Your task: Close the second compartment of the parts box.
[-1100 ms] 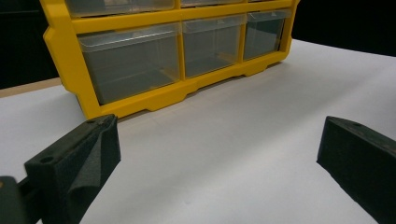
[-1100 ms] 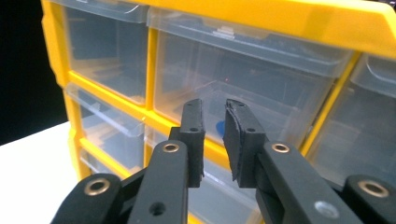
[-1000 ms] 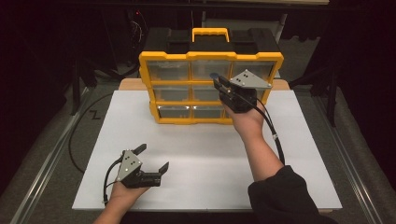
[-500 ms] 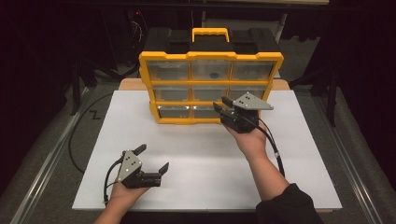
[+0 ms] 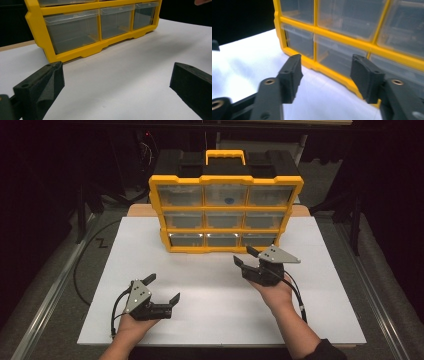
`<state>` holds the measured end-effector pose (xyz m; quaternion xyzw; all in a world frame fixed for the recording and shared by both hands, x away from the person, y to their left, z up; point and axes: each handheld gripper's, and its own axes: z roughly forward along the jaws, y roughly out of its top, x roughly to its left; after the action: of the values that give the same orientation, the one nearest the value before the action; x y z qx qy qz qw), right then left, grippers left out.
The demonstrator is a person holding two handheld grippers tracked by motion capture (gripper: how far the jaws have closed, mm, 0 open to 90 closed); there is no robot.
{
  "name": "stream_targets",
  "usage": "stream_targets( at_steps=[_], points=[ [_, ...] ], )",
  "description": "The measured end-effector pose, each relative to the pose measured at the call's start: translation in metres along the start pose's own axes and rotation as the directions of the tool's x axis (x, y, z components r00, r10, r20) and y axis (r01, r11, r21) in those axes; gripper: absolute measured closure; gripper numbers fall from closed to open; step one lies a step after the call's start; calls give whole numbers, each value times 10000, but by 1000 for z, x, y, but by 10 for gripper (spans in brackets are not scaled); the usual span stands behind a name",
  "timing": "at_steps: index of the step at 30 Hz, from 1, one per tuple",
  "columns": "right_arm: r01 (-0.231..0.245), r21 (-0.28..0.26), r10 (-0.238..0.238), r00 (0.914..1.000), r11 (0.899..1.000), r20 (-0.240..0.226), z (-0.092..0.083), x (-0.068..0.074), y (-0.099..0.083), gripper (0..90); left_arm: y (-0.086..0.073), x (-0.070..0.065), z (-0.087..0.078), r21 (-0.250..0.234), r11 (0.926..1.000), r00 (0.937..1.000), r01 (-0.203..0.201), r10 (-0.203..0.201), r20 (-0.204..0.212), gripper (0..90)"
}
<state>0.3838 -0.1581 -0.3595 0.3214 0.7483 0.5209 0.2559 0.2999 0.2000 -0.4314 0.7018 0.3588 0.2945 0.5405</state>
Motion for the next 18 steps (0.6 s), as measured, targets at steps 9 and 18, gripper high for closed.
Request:
stream_targets(
  at_steps=[9,18],
  points=[
    [-258,224,260,9996,9994,-59,-33,-9,-32,227,1,2,-3,-50,10000,10000,33,-33,-60,0],
    [-282,267,271,9988,9992,403,-64,-18,-56,60,0,3,-9,91,10000,9999,20,-18,-169,0]
  ],
)
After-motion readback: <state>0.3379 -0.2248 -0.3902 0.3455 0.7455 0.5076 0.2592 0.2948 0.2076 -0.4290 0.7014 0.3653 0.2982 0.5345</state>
